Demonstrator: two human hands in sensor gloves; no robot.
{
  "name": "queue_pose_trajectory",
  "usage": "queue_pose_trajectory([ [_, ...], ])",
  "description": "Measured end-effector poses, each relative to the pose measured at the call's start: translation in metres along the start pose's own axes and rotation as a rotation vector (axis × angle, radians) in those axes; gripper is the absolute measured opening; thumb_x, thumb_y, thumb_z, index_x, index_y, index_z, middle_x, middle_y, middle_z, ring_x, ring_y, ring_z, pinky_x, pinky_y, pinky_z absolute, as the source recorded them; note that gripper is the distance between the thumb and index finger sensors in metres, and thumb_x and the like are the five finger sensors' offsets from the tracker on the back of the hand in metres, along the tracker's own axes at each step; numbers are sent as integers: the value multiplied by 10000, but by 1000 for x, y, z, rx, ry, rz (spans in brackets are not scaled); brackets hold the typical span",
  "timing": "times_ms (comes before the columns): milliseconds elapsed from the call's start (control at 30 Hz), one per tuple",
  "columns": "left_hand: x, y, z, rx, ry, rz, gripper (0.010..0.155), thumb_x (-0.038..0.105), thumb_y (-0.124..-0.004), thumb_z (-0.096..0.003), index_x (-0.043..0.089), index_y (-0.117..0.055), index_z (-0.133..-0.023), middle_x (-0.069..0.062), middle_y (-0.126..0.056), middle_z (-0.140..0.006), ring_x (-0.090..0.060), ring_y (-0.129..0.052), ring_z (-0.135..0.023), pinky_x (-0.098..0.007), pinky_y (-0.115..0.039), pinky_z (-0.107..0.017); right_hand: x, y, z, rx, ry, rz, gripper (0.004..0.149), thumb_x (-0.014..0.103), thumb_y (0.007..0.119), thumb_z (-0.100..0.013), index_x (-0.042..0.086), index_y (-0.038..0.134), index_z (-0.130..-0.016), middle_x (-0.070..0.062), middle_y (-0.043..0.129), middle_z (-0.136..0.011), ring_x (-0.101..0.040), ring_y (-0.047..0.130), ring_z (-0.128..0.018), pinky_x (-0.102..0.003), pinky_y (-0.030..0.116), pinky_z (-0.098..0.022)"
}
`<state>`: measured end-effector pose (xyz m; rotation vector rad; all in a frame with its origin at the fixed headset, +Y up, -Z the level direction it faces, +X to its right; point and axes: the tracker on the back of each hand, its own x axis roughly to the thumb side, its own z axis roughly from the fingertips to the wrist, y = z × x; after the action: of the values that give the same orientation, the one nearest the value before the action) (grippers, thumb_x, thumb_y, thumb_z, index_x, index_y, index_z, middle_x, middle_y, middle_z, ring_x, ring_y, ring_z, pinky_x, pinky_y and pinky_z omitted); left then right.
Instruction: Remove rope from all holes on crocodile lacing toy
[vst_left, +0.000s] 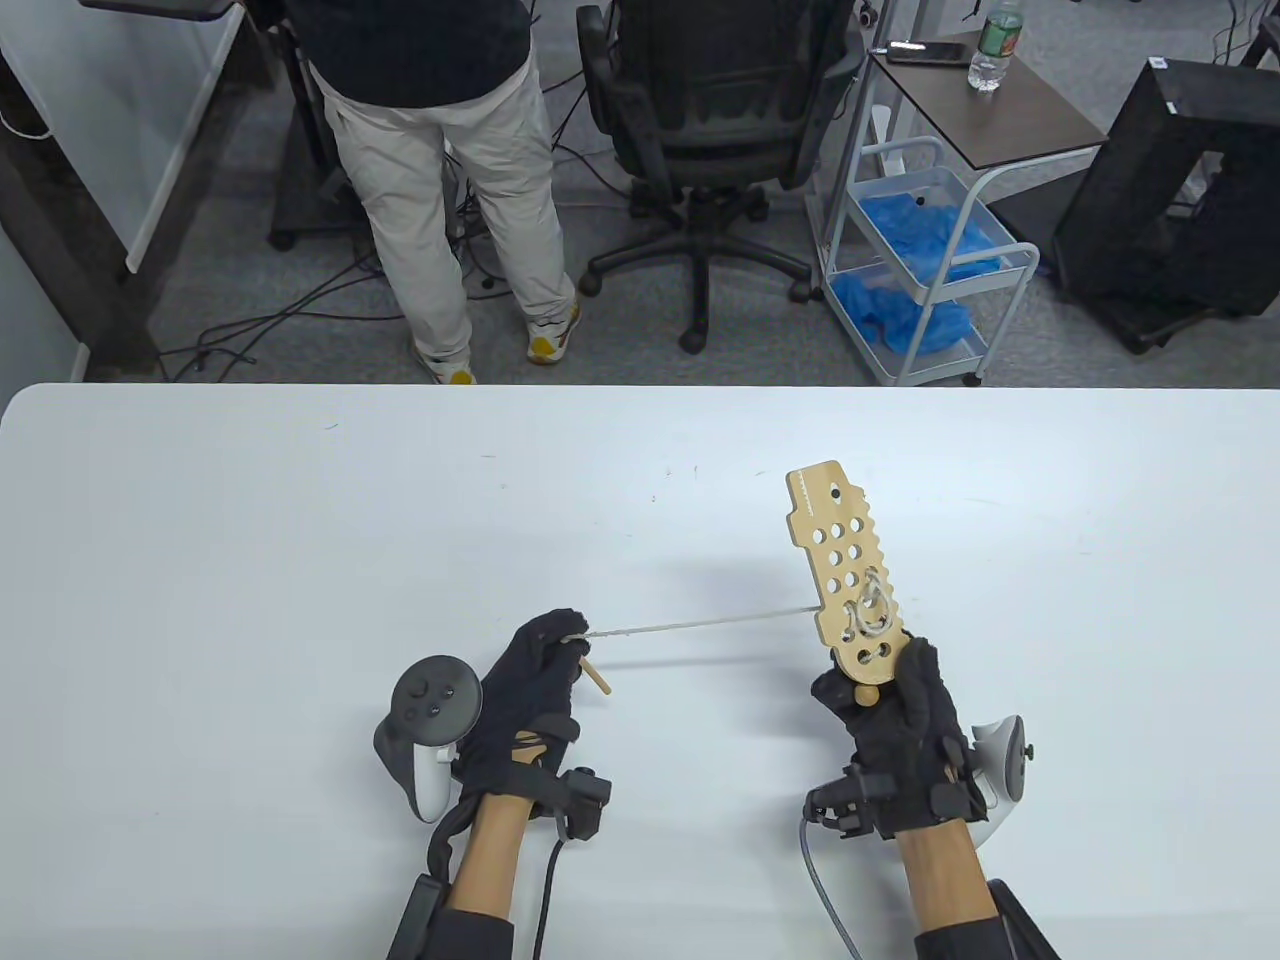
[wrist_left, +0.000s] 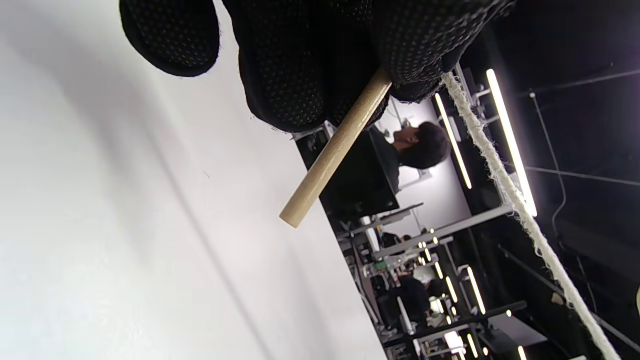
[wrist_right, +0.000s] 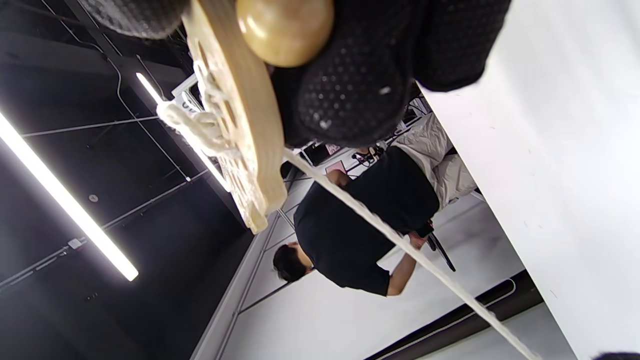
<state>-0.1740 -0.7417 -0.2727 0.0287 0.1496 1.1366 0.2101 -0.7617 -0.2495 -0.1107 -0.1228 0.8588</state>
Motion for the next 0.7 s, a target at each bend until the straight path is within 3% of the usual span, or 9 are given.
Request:
queue_pose_trajectory([
  [700,-19,20,2,134,113,193,421,440,-699,-554,421,-683,-974,77,-920,-842,-115,-957,-678,-484,-786,-624,6,-18,-1,-97,-38,-128,509,466,673,-496,139,720,-884,-132,904,-747,-270,960,-529,-547,745,-549],
])
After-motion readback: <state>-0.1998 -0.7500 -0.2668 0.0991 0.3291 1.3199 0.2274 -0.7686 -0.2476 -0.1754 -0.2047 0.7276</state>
